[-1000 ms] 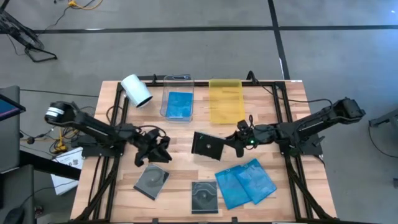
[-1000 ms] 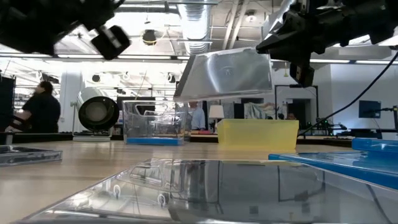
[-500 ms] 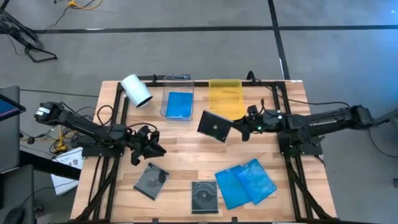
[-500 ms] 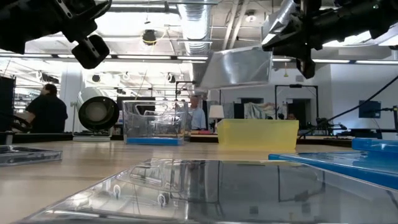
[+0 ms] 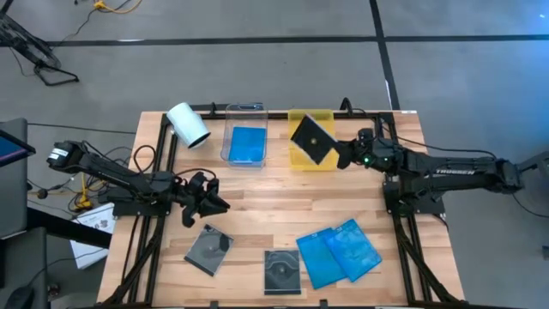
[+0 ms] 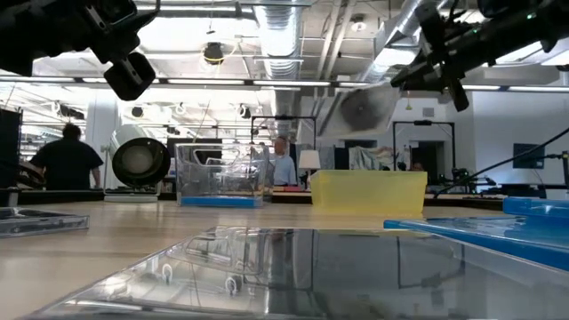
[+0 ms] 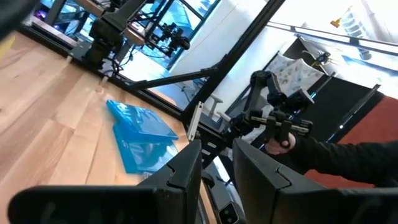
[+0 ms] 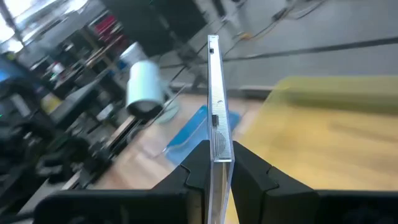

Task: Pick & place jewel cases by type
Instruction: Put the top right black CD case into the yellow bin

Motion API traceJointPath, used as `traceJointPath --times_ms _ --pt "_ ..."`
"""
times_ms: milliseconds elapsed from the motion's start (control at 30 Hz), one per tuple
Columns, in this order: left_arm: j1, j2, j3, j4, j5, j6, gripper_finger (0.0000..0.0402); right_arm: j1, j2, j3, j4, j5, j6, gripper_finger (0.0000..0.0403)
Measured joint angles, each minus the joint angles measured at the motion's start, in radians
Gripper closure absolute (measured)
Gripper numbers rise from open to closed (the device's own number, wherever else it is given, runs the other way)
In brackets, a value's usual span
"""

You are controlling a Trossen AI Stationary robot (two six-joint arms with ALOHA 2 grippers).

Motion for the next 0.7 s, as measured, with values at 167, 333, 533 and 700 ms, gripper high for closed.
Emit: traceJointPath --times_ms 167,333,533,700 --pt "0.000 0.000 0.000 0.001 -0.018 0.000 0.0317 -0.027 0.034 0.001 0.001 0.065 0.032 0.0364" --pt "0.000 0.000 0.000 0.001 -0.056 0.000 0.0317 -0.044 0.102 0.001 0.005 0.138 0.096 0.0363" --pt "0.000 0.000 0.000 0.004 -0.077 0.000 0.0317 -0.044 0.207 0.001 0.037 0.217 0.178 0.0364" --pt "0.000 0.000 0.000 0.005 -0.081 -0.001 0.0317 -0.044 0.293 0.002 0.120 0.257 0.195 0.0363"
